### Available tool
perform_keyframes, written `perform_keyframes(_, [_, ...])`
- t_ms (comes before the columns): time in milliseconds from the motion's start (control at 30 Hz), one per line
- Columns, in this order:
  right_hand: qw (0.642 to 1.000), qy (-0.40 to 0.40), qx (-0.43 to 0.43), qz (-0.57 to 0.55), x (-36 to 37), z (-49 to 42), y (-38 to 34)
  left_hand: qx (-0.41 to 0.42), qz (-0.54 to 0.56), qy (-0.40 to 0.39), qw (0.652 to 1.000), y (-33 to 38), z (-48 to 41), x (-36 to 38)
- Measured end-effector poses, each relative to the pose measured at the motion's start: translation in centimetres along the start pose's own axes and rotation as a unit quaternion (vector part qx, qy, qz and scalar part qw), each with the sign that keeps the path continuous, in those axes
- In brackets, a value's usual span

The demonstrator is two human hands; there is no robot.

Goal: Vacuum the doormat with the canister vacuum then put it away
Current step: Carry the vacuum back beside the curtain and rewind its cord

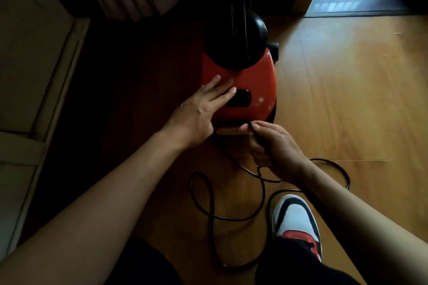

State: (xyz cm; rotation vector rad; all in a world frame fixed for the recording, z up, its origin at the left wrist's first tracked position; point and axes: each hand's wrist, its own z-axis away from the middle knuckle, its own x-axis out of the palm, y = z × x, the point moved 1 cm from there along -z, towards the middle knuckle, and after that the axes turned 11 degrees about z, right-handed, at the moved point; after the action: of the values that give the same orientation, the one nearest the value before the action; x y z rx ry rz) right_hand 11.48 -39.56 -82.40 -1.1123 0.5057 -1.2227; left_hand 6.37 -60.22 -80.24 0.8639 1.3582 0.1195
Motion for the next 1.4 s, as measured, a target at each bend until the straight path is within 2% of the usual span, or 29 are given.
perform_keyframes(200, [0.985,-0.032,-0.038,0.167,3.9,-1.7,2.3,-0.021,0.059,-0.027,0.998,-0.1,-0.2,-0.8])
perform_keyframes(300, [0.972,0.005,-0.029,0.232,5.9,-3.0,3.2,-0.033,0.08,-0.037,0.996,0.0,-0.3,-0.9])
perform_keyframes(500, [0.953,0.088,-0.008,0.289,7.6,-6.5,5.4,-0.049,0.106,-0.05,0.992,-0.5,-0.3,-1.1])
perform_keyframes(633, [0.942,0.096,0.068,0.315,6.3,-8.1,7.9,-0.042,0.096,-0.057,0.993,-0.7,-0.2,-1.1])
perform_keyframes(767, [0.932,0.081,0.077,0.346,3.0,-7.8,8.2,-0.041,0.102,-0.057,0.992,-0.9,-0.3,-1.1])
perform_keyframes(867, [0.929,0.114,0.119,0.33,-0.8,-6.7,8.7,-0.033,0.101,-0.056,0.993,-1.1,-0.3,-1.0])
perform_keyframes(967, [0.899,0.191,0.115,0.377,-4.4,-5.3,8.5,-0.03,0.11,-0.055,0.992,-1.3,-0.3,-0.9])
perform_keyframes(1033, [0.902,0.227,0.102,0.352,-5.8,-4.1,7.8,-0.023,0.115,-0.053,0.992,-1.6,-0.4,-0.9])
perform_keyframes(1100, [0.926,0.243,0.089,0.275,-6.3,-3.0,6.7,-0.018,0.115,-0.049,0.992,-1.8,-0.5,-0.7])
perform_keyframes(1167, [0.957,0.236,0.07,0.155,-6.0,-2.0,4.9,-0.018,0.115,-0.044,0.992,-1.8,-0.4,-0.6])
perform_keyframes(1267, [0.979,0.196,0.052,0.029,-5.0,-0.4,2.6,-0.017,0.112,-0.037,0.993,-1.5,-0.3,-0.5])
perform_keyframes(1400, [0.991,0.117,-0.018,0.054,-2.1,0.9,0.6,-0.019,0.097,-0.041,0.994,-1.0,-0.4,-0.6])
